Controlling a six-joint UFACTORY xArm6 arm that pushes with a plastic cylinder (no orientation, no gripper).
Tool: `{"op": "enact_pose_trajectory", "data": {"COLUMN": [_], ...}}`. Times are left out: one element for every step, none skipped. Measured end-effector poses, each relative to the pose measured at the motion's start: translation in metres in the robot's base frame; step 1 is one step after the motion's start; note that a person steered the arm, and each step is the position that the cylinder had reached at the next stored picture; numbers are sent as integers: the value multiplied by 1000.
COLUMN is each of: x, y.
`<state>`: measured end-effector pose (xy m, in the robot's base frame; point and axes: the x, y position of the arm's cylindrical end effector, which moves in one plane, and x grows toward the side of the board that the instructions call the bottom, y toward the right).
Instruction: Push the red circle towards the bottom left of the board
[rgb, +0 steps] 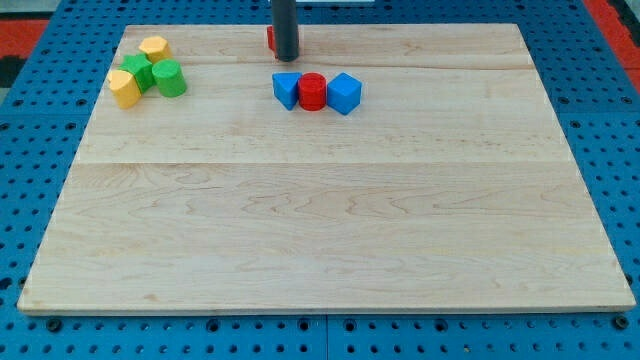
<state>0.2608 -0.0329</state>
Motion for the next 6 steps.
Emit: {"op": "enact_pose_trajectory", "data": {"x": [30, 60, 72, 85, 114, 156], "y": [40, 32, -3, -3, -16, -17]}}
